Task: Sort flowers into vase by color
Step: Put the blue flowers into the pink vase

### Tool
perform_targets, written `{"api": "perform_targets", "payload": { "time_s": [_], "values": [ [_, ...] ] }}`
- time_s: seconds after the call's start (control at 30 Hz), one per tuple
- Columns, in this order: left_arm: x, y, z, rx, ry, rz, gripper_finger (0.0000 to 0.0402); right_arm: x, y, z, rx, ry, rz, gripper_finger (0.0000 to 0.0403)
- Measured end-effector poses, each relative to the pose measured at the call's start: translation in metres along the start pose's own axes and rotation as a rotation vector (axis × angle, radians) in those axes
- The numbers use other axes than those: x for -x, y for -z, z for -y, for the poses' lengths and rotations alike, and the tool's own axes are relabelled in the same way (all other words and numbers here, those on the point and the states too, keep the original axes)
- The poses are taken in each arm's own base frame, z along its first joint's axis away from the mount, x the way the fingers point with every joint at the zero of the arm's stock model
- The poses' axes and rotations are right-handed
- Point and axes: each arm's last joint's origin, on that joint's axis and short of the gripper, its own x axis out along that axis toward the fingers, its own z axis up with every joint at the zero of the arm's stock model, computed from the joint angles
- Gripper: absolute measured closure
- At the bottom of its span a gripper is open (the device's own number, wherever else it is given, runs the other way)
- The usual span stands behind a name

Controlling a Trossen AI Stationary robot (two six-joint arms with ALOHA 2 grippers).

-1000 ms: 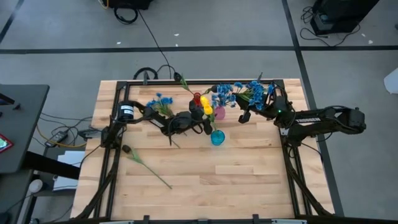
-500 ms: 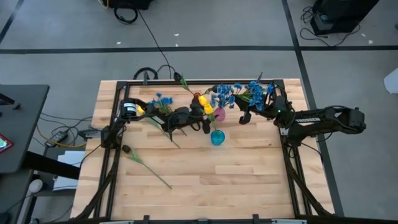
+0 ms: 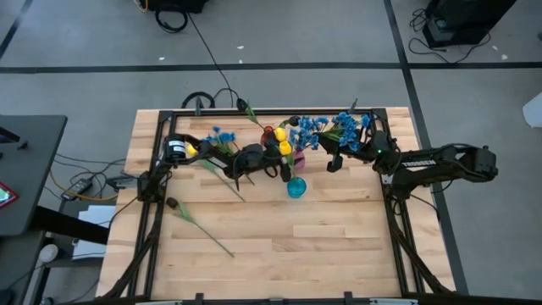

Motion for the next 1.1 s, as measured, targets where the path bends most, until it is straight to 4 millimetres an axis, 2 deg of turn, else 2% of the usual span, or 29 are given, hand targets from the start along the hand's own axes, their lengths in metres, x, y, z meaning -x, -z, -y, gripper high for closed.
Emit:
{"api": "perform_targets", "payload": {
  "time_s": [0.13, 0.37, 0.5, 0.9, 1.1],
  "values": [
    [0.0, 0.001, 0.0, -0.005, 0.001, -0.014, 0.0117, 0.0, 0.0, 0.0, 0.0, 0.0, 0.0, 0.0368],
    [0.0, 0.002, 0.0, -0.006, 0.0, -0.021, 0.0231, 0.0, 0.001, 0.0, -0.006, -0.006, -0.014, 0.0368],
    [0.0, 0.002, 0.0, 0.003, -0.002, -0.03, 0.0272, 0.0, 0.002, -0.001, -0.011, -0.023, -0.025, 0.0368],
    [0.0, 0.002, 0.0, 0.01, 0.004, -0.036, 0.028, -0.002, 0.007, 0.0, 0.009, -0.02, -0.048, 0.0368],
    [0.0, 0.003, 0.0, 0.006, 0.008, -0.038, 0.028, -0.008, 0.019, 0.001, 0.031, -0.018, -0.085, 0.0368]
  ]
}}
